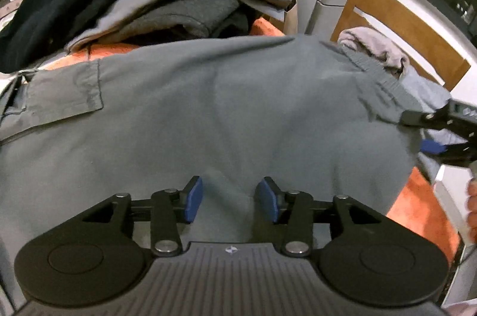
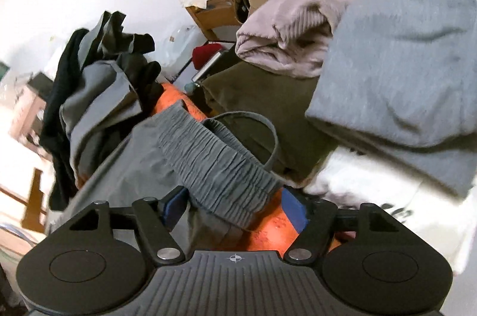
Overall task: Fold clothes
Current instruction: 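Grasp the grey trouser waistband with both grippers and lift it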
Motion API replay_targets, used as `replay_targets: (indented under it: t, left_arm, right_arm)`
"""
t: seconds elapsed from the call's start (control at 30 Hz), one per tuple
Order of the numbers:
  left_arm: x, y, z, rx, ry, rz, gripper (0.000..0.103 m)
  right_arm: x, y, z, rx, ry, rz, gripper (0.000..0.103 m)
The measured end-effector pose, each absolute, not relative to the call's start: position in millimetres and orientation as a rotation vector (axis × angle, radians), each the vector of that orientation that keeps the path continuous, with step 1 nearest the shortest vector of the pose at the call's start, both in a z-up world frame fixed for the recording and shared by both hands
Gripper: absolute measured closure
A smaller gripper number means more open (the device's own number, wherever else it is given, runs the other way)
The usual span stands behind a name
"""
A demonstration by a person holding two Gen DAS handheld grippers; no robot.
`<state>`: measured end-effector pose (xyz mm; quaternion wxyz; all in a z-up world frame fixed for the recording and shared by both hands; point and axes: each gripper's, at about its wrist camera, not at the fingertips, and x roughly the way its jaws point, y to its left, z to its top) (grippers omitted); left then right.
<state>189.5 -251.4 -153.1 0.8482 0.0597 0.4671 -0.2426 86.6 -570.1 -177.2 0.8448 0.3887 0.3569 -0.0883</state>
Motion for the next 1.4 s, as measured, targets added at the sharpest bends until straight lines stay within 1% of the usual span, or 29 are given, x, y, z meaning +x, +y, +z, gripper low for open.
replay_targets:
  t: [0.03,0.07,0.1,0.13,0.2,0.3,0.33,0.37,0.4,0.6,0.73,0.83,0.93,1.07,1.17,1.2,1.23,1.27,1.3,1.33,1.4]
  left_arm:
    - [188.4,-250.5,-146.4,0.112,0.986,-0.514,0.045]
    - [187.0,-250.0,-138.7,0.093,0.987,-0.52,0.037]
    - [187.1,-249.6,-130.5,0.067,0.99,-0.523,0.028]
    - [189.1,-249.4,-121.8,0.033,0.994,-0.526,0.026]
    - [192.9,-249.0,-104.3,-0.036,1.003,-0.529,0.016]
    - [201.9,-251.8,-76.8,-0.134,1.018,-0.548,0.012]
    - [205.9,-254.7,-68.1,-0.16,1.024,-0.561,0.01]
    - [209.9,-258.4,-60.4,-0.183,1.029,-0.577,0.003]
    - [214.8,-264.2,-53.5,-0.195,1.039,-0.592,0.0]
    - [251.4,-316.5,-18.7,-0.182,1.146,-0.662,0.0]
    - [266.5,-361.4,-0.7,-0.049,1.222,-0.718,0.0]
    - [272.9,-398.3,2.4,0.125,1.309,-0.744,0.0]
    - [275.3,-425.2,2.1,0.247,1.342,-0.727,0.0]
    - [272.5,-449.6,-8.6,0.396,1.409,-0.726,0.0]
    - [270.1,-459.1,-21.2,0.522,1.423,-0.693,0.001]
    - [269.2,-459.4,-25.1,0.544,1.43,-0.693,0.002]
    - [268.2,-458.8,-29.2,0.566,1.434,-0.691,0.005]
    - [267.1,-457.4,-33.2,0.589,1.427,-0.679,0.02]
    - [265.8,-454.4,-35.0,0.609,1.408,-0.654,0.05]
    - [264.6,-449.2,-34.6,0.622,1.384,-0.625,0.065]
    - [265.2,-434.3,-31.0,0.562,1.368,-0.611,0.073]
  right_arm:
    - [87.0,-570.2,-178.9,0.834,0.748,-0.189,0.032]
    - [86.1,-569.3,-179.1,0.832,0.741,-0.192,0.035]
    - [84.4,-567.8,-178.5,0.822,0.734,-0.195,0.042]
    - [82.5,-565.4,-176.2,0.802,0.724,-0.195,0.051]
    - [78.0,-558.0,-166.2,0.75,0.684,-0.177,0.058]
    - [73.4,-538.5,-138.7,0.621,0.616,-0.152,0.064]
    - [72.2,-530.6,-127.9,0.569,0.593,-0.141,0.064]
    - [71.4,-522.2,-117.2,0.519,0.57,-0.129,0.065]
    - [70.7,-513.8,-106.8,0.471,0.549,-0.115,0.066]
    - [70.7,-475.0,-67.6,0.274,0.475,-0.051,0.067]
    - [69.1,-456.7,-56.3,0.195,0.45,-0.018,0.067]
    - [70.0,-442.5,-49.6,0.139,0.433,0.014,0.067]
    - [70.6,-430.8,-44.6,0.09,0.416,0.049,0.067]
    - [69.4,-418.1,-37.5,0.038,0.403,0.084,0.068]
    - [66.7,-408.5,-32.8,0.003,0.387,0.11,0.068]
    - [65.6,-405.1,-31.3,-0.011,0.383,0.118,0.068]
    - [64.5,-401.8,-29.7,-0.021,0.378,0.127,0.068]
    - [63.5,-398.7,-28.1,-0.029,0.373,0.136,0.068]
    - [62.4,-395.9,-26.8,-0.035,0.37,0.142,0.068]
    - [61.2,-393.8,-25.9,-0.038,0.368,0.15,0.068]
    - [58.8,-391.9,-25.1,-0.042,0.369,0.171,0.067]
